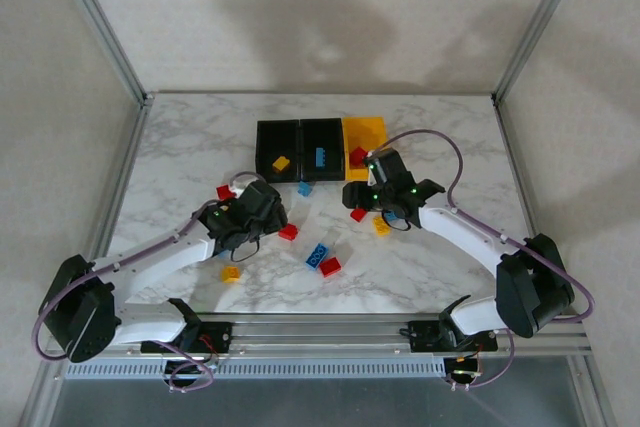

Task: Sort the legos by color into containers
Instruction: Rotate the lego at the middle-left of the table.

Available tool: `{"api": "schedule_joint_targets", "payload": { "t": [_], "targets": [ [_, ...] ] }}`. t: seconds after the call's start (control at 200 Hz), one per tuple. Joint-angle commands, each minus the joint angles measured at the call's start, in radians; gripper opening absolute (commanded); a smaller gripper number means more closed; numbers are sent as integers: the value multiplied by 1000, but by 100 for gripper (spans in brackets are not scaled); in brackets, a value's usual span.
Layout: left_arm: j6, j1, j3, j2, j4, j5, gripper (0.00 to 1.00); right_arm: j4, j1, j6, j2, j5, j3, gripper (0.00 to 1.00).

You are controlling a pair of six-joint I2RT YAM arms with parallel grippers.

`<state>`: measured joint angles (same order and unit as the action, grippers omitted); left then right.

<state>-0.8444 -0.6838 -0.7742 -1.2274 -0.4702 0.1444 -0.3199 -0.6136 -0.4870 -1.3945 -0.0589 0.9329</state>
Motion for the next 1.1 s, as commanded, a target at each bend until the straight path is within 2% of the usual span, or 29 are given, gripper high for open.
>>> {"api": "schedule_joint_targets", "payload": {
  "t": [0.0,0.115,0.195,0.265,0.436,0.596,0.686,0.886,1.096],
  "targets": [
    [-49,52,63,66,-119,107,63,33,-8,-13,28,-19,-26,56],
    [-66,133,135,143,-112,96,68,45,-8,-13,20,-28,-29,56],
    [-36,207,176,190,-90,69,78,52,-8,-13,13,-32,-34,56],
    [5,272,203,220,-43,25,82,58,-8,-10,7,-33,-37,55],
    [63,341,251,220,70,-32,92,56,-8,-5,-5,-30,-36,55],
    [101,389,300,169,195,-87,94,58,-8,-3,-4,-29,-39,54],
    [132,401,305,144,217,-71,96,55,-8,-3,-1,-31,-41,54],
    [180,424,311,111,281,-110,96,59,-9,-7,-4,-38,-45,53],
    [163,428,342,73,303,-206,94,49,-9,-6,4,-24,-43,53]
  ]
}}
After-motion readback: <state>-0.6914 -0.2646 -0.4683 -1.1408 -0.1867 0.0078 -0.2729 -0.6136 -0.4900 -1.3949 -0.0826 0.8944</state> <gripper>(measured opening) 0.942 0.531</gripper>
